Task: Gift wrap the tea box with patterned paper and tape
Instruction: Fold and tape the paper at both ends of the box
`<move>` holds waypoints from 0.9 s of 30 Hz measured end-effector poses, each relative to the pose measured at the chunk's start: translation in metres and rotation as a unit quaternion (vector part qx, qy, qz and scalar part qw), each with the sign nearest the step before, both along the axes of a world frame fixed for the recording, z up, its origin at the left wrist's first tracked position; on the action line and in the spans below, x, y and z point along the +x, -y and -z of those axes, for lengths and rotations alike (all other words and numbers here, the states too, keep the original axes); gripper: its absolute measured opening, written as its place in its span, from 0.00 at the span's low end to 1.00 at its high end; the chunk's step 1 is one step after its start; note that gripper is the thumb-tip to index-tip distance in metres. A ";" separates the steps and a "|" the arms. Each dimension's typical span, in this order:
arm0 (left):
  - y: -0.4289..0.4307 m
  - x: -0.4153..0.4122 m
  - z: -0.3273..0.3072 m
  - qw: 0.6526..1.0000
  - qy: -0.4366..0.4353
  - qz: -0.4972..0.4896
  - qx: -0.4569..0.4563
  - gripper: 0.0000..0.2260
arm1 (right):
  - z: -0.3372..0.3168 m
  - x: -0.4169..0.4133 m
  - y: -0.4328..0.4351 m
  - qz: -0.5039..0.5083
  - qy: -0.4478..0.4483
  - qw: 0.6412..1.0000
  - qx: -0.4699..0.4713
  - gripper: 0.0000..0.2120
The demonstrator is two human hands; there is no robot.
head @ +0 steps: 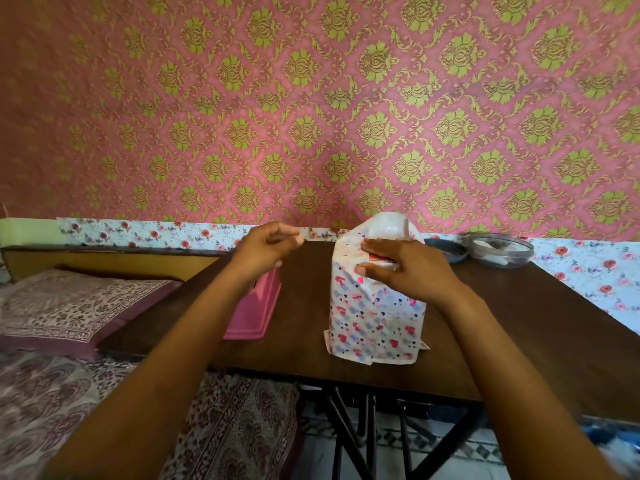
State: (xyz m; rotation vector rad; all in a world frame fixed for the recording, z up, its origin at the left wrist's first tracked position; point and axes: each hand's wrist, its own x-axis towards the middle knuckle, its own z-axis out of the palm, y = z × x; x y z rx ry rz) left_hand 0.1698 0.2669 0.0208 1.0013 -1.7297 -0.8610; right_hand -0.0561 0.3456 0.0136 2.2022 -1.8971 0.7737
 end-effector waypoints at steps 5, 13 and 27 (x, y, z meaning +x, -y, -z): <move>0.026 0.058 0.002 0.936 0.286 -0.191 0.074 0.10 | 0.004 0.000 0.006 0.012 0.002 1.000 -0.006 0.27; 0.012 0.063 0.021 0.936 0.124 -0.163 0.287 0.09 | 0.005 0.002 0.004 0.014 0.011 1.000 -0.009 0.26; 0.017 0.050 0.019 0.926 -0.011 -0.170 0.336 0.09 | 0.006 0.006 -0.005 0.014 0.008 0.999 -0.044 0.24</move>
